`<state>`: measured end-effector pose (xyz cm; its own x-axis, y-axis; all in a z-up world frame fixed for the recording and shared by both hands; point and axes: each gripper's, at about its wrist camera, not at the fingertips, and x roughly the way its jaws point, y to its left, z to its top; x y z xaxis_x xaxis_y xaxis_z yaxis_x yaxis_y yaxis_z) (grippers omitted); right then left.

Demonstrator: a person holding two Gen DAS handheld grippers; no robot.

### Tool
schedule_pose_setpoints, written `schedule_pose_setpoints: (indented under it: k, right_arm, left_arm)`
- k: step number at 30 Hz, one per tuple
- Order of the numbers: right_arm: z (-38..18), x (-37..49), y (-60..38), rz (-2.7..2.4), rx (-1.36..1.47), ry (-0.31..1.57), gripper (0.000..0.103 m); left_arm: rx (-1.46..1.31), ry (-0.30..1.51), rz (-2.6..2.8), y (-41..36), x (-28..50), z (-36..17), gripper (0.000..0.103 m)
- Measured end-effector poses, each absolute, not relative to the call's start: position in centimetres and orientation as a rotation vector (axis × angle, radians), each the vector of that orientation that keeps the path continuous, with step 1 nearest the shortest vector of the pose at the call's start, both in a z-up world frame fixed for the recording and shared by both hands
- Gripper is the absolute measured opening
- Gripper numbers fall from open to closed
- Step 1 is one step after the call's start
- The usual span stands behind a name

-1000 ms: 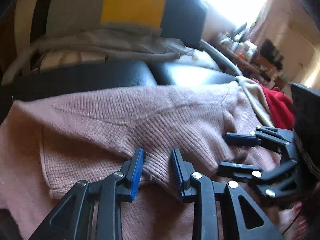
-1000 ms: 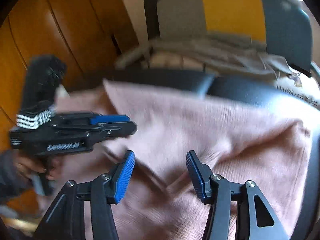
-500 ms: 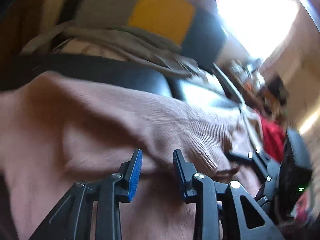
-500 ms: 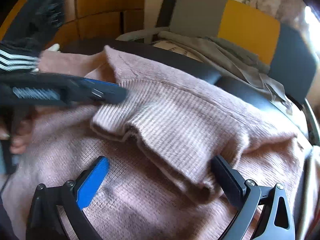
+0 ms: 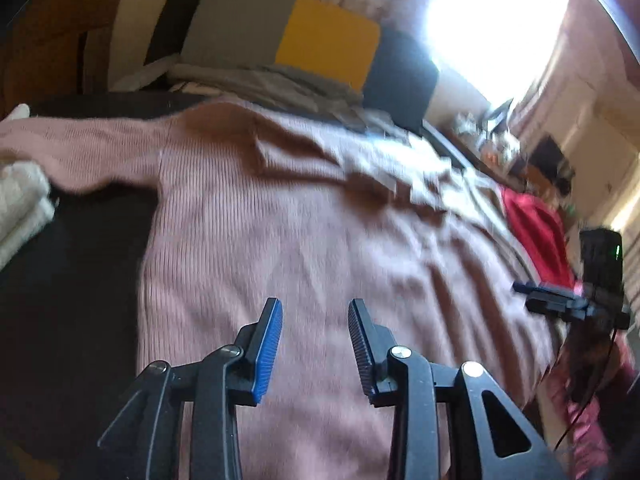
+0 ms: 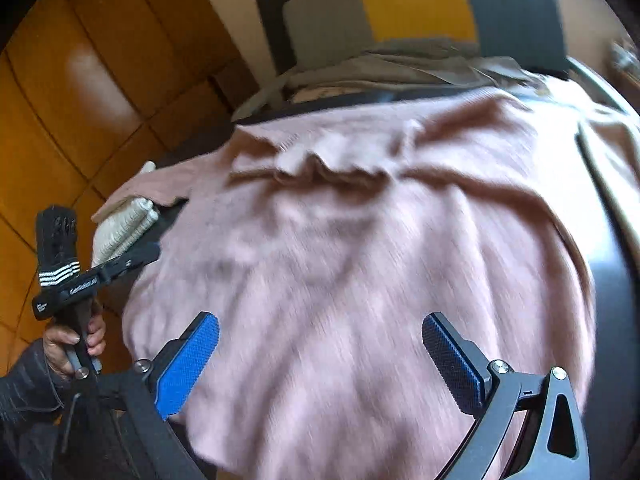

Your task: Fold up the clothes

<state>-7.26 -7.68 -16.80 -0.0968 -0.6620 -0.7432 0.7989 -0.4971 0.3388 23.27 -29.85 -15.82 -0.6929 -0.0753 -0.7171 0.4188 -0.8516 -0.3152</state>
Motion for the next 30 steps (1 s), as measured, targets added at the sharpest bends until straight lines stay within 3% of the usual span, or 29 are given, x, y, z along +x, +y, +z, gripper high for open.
schedule_pose_setpoints:
  k: [5,9,14,17,20,25,30]
  right_arm:
    - [-18.6,-6.0,-4.2,-1.882,1.127,0.308,0.103]
    - [-19.5,-5.2,-1.7,-1.95,0.974,0.406,0.103]
    - [-18.8,-5.0,-2.8,-1.981,0.957,0.358,0.103]
    - [-17.4,-5.5,-4.2,-1.974,0.995,0.313,0.103]
    - [-15.9,-5.9,-6.4,-1.962,0.932,0.268,0.103]
    - [-17.7,-7.8,-11.7,-2.005,0.922,0.349,0.103]
    - [-19.8,-8.4,-12.3,-1.999,0.965,0.318,0.103]
  left_arm:
    - [1.163,0.458,-2.553,-29.0,24.7,-17.2,0.034]
    - [1.165,0.475,-2.541,-29.9,24.5,-17.3,0.034]
    - [1.069,0.722,-2.498,-31.9,25.6,-15.7,0.035]
    - [0.817,1.014,-2.439,-35.7,29.9,-13.7,0.036]
    - [0.581,1.149,-2.337,-39.6,34.8,-11.6,0.039]
    - [0.287,1.335,-2.058,-47.3,42.9,-10.3,0.042]
    - [0.124,1.49,-1.892,-53.0,45.6,-11.4,0.047]
